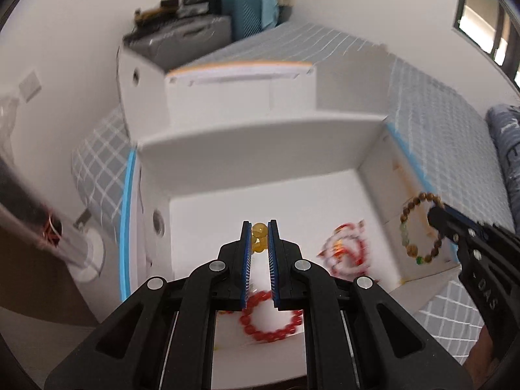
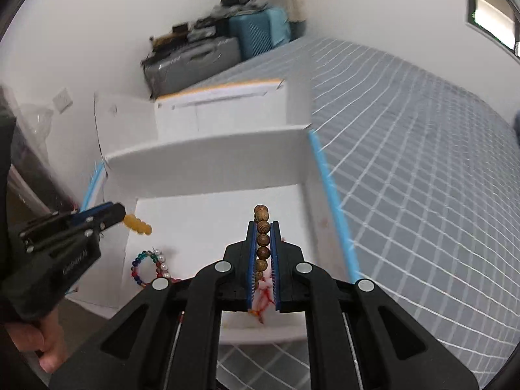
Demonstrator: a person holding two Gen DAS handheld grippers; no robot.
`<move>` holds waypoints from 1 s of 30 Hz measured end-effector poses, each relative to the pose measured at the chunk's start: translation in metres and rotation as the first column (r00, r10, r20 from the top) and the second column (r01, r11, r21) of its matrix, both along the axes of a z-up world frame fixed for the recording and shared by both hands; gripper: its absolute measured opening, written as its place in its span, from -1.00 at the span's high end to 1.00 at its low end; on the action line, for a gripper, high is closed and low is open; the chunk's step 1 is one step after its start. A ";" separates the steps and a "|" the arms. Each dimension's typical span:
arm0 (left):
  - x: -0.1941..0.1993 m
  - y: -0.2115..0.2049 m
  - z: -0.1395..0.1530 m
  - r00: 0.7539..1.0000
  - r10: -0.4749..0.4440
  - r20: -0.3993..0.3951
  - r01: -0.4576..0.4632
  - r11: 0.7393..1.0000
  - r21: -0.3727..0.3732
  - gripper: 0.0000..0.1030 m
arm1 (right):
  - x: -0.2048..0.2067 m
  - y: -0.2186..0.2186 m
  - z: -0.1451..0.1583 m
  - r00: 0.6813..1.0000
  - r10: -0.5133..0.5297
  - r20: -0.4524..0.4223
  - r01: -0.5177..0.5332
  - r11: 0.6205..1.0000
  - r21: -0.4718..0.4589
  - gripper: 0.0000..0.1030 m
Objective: Organize jewelry
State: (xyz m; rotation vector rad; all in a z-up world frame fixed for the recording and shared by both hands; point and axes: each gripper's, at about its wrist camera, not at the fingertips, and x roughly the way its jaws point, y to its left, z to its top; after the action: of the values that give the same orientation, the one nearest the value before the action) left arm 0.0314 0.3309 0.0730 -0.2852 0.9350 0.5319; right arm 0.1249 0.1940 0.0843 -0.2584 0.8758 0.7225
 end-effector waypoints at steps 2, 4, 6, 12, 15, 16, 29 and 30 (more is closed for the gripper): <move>-0.003 0.006 -0.016 1.000 0.012 -0.026 -0.013 1.000 -0.015 0.82 | 0.002 0.012 -0.014 1.000 0.010 -0.015 -0.010 1.000 -0.025 0.86; -0.005 0.011 -0.028 0.999 0.021 -0.045 -0.022 0.999 -0.027 0.82 | 0.005 0.024 -0.027 0.999 0.017 -0.033 -0.019 0.999 -0.047 0.86; -0.006 0.014 -0.037 0.998 0.026 -0.060 -0.028 0.999 -0.040 0.82 | 0.006 0.028 -0.039 0.999 0.015 -0.044 -0.018 0.998 -0.066 0.86; -0.003 0.015 -0.049 0.996 0.027 -0.084 -0.031 0.999 -0.040 0.82 | 0.014 0.032 -0.059 0.997 -0.007 -0.083 -0.001 0.995 -0.097 0.86; -0.001 0.016 -0.052 0.995 0.027 -0.092 -0.031 0.999 -0.041 0.82 | 0.015 0.033 -0.065 0.996 -0.007 -0.094 -0.004 0.994 -0.112 0.86; -0.001 0.018 -0.054 0.995 0.028 -0.094 -0.032 0.999 -0.041 0.82 | 0.015 0.032 -0.066 0.995 -0.008 -0.098 -0.004 0.993 -0.114 0.85; -0.025 0.011 -0.028 0.996 0.087 0.002 -0.087 0.996 0.004 -0.57 | -0.001 0.015 -0.038 0.999 -0.008 -0.033 0.007 0.999 -0.040 -0.15; -0.030 0.010 -0.024 0.995 0.096 0.017 -0.096 0.995 0.012 -0.66 | -0.004 0.014 -0.035 1.000 -0.012 -0.012 0.012 0.999 -0.038 -0.34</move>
State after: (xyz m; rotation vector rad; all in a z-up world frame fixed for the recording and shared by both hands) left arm 0.0018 0.3408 0.0488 -0.3236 0.9052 0.6232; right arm 0.1213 0.2079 0.0494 -0.2829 0.9025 0.6973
